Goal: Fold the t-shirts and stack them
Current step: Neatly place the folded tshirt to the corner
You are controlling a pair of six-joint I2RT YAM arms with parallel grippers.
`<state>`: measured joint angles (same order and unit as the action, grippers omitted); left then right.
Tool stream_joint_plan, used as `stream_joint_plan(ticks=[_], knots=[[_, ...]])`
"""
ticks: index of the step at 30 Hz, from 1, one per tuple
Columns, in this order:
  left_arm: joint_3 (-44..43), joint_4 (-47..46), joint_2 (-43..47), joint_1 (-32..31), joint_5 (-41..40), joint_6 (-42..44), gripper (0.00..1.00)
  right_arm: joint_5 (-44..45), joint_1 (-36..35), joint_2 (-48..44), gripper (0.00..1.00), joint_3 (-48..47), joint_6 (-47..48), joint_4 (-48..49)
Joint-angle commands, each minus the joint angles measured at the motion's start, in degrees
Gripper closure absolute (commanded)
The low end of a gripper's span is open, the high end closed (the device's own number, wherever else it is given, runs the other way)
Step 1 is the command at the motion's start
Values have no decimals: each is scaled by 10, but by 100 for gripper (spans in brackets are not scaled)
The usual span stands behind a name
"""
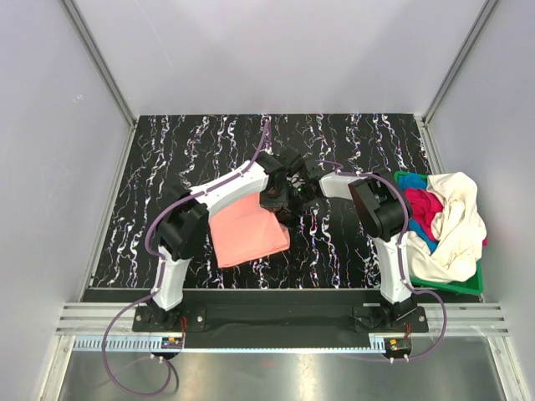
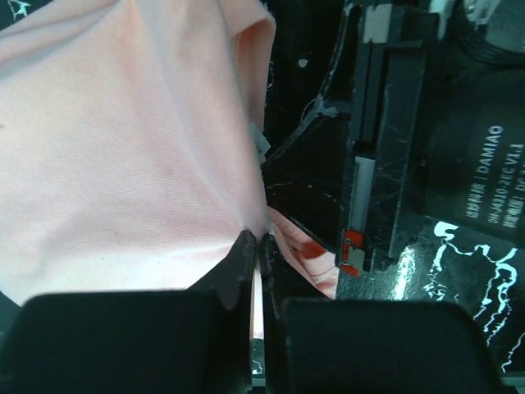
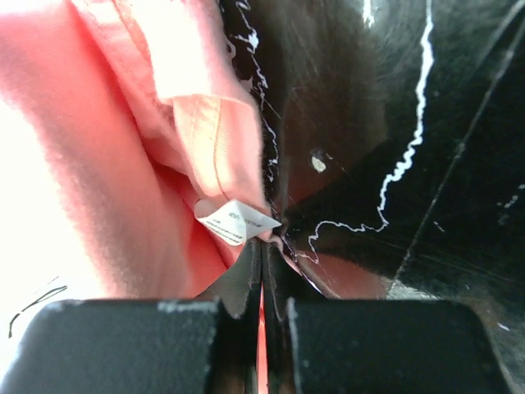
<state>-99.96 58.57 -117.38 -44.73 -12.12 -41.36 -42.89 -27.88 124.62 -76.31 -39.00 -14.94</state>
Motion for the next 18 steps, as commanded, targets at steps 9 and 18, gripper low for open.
stream_joint_plan(ticks=[9,18], knots=[[-27,-70,-29,3,39,37,100,53,-6,11,100,9,10,-21],[8,-126,-33,10,31,68,100,76,1,-11,100,-13,34,-67]])
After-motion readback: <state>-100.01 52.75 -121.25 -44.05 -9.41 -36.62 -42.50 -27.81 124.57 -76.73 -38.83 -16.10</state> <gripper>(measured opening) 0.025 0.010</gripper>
